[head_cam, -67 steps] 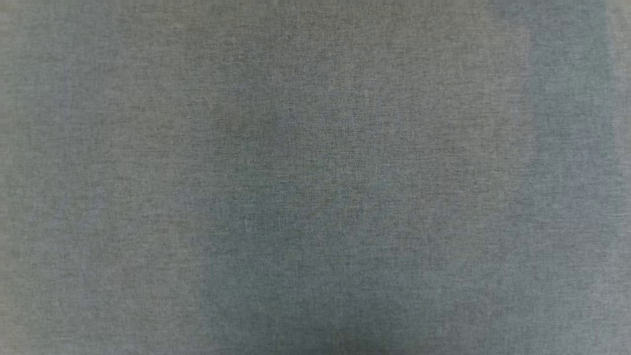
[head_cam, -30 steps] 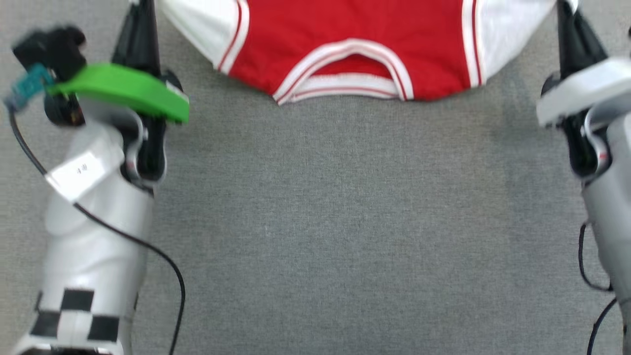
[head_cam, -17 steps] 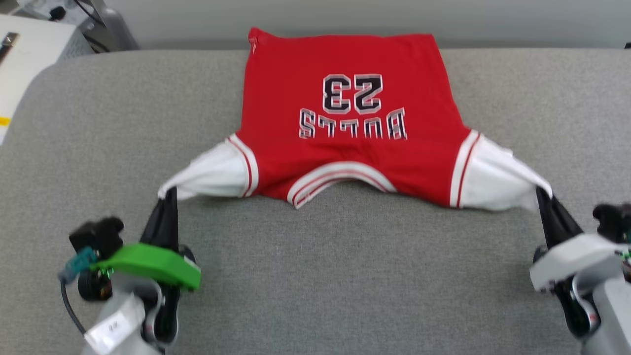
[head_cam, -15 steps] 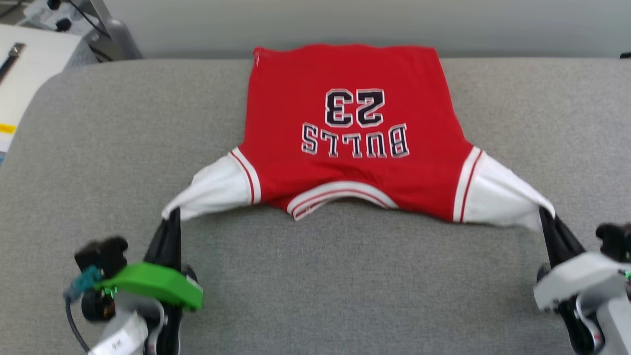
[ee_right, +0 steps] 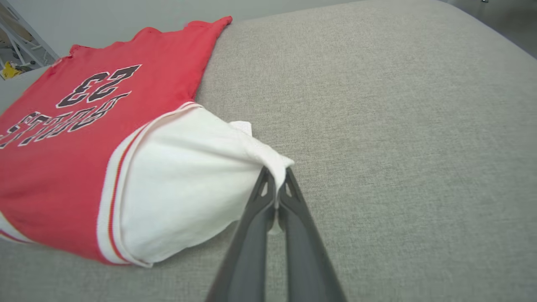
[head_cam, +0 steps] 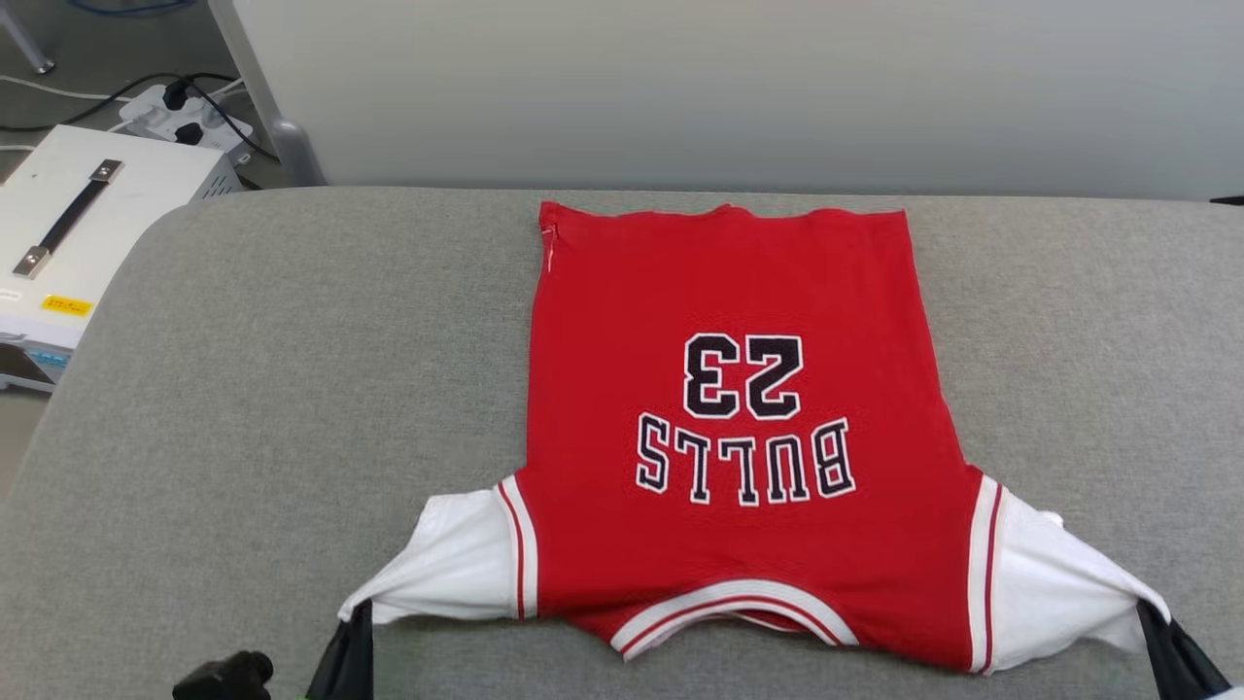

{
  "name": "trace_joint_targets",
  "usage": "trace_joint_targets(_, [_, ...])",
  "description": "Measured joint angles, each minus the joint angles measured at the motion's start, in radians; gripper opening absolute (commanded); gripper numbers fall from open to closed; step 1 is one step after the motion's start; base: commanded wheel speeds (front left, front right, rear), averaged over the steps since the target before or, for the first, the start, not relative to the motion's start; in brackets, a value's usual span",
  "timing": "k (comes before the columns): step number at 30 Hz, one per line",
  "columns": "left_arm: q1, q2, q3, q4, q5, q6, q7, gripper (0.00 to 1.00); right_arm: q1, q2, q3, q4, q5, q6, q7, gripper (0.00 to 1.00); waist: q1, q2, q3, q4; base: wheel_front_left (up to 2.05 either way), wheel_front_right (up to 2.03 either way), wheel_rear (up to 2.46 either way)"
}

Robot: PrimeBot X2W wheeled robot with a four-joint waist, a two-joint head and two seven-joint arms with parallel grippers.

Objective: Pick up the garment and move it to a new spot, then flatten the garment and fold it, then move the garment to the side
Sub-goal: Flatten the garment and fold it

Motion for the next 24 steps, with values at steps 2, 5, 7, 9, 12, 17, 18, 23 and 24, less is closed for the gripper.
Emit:
trace_joint_targets(2, [0.020, -0.013, -0.004, -0.001, -0.004, 0.007, 0.000, 0.00, 0.041, 0.013, -0.023, -0.023, 0.004, 0.000, 0.020, 0.00, 0.0000, 0.0000, -0.003, 0.004, 0.00, 0.00, 0.00])
trace_joint_targets(5, [0.041, -0.020, -0.007, 0.001, -0.007, 0.009, 0.000, 0.00, 0.095, 0.033, -0.045, -0.047, 0.006, 0.000, 0.048, 0.00, 0.0000, 0.0000, -0.006, 0.009, 0.00, 0.00, 0.00])
trace_joint_targets(7, [0.050, -0.020, -0.009, 0.002, -0.007, 0.015, 0.000, 0.00, 0.115, 0.040, -0.050, -0.057, 0.003, 0.000, 0.065, 0.00, 0.0000, 0.0000, -0.006, 0.012, 0.00, 0.00, 0.00])
trace_joint_targets(9, [0.051, -0.021, -0.011, 0.001, -0.007, 0.016, 0.000, 0.00, 0.118, 0.047, -0.058, -0.065, -0.002, 0.000, 0.074, 0.00, 0.0000, 0.0000, -0.004, 0.014, 0.00, 0.00, 0.00])
trace_joint_targets(12, [0.049, -0.023, -0.021, -0.009, -0.002, 0.017, 0.000, 0.00, 0.114, 0.055, -0.076, -0.081, -0.005, 0.000, 0.090, 1.00, 0.0000, 0.0000, -0.001, 0.020, 0.00, 0.00, 0.00])
trace_joint_targets(17, [0.039, -0.034, -0.052, -0.026, 0.016, 0.019, 0.001, 0.00, 0.082, 0.045, -0.128, -0.129, -0.013, 0.000, 0.092, 1.00, 0.0000, 0.0000, 0.011, 0.030, 0.00, 0.00, 0.00])
trace_joint_targets(18, [0.035, -0.036, -0.056, -0.029, 0.017, 0.019, 0.001, 0.00, 0.070, 0.037, -0.138, -0.144, -0.018, 0.000, 0.092, 1.00, 0.0000, 0.0000, 0.015, 0.032, 0.00, 0.00, 0.00])
trace_joint_targets(23, [0.002, -0.043, -0.074, -0.061, 0.033, 0.019, 0.001, 0.00, -0.025, -0.024, -0.184, -0.219, -0.040, 0.000, 0.107, 1.00, 0.0000, 0.0000, 0.040, 0.045, 0.00, 0.00, 0.00])
trace_joint_targets(24, [-0.006, -0.045, -0.075, -0.072, 0.035, 0.021, 0.001, 0.00, -0.058, -0.043, -0.187, -0.236, -0.047, 0.000, 0.116, 1.00, 0.0000, 0.0000, 0.047, 0.048, 0.00, 0.00, 0.00])
